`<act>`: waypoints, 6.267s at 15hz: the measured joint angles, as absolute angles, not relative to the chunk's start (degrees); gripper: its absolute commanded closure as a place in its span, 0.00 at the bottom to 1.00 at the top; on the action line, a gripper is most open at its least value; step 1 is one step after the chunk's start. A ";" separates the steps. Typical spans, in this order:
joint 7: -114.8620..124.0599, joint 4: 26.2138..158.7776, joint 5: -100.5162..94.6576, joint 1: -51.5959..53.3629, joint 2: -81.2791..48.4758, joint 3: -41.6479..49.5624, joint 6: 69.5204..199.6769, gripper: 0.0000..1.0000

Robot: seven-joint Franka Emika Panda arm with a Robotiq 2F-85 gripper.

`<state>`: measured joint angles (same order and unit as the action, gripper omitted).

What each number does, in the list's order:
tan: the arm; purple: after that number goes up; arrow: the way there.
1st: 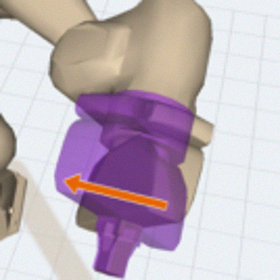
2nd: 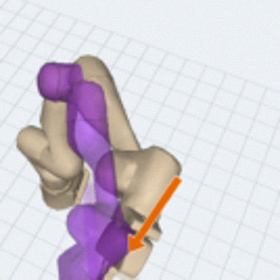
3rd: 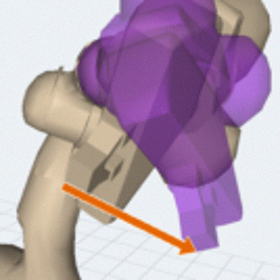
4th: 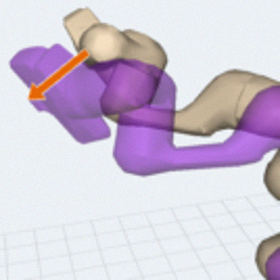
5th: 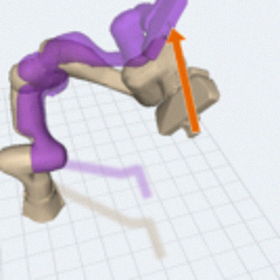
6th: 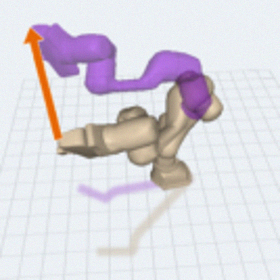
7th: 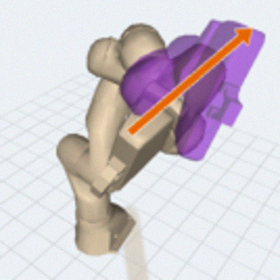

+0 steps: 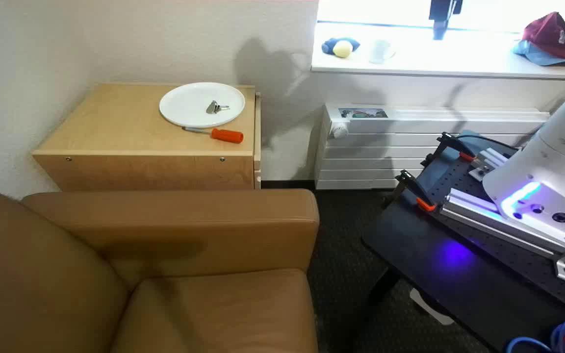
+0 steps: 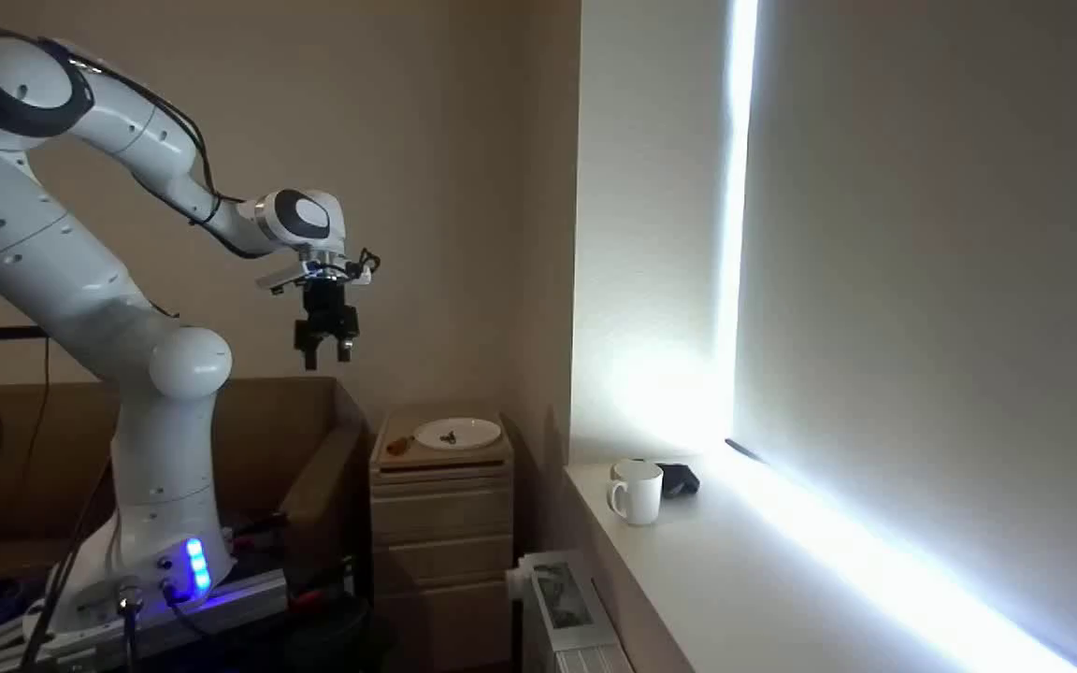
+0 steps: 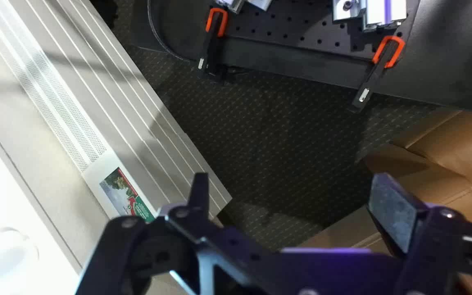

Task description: Move the cup from the window sill to the top of the cabinet

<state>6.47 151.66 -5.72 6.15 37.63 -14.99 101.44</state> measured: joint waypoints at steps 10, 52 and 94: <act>15.71 151.71 -10.08 1.44 32.35 -11.73 108.29 0.00; 56.47 102.45 23.24 -19.78 -26.61 18.58 126.49 0.00; 82.12 97.87 19.14 -16.95 -42.57 18.86 147.16 0.99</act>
<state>82.12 97.87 19.14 -16.95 -42.57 18.86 147.16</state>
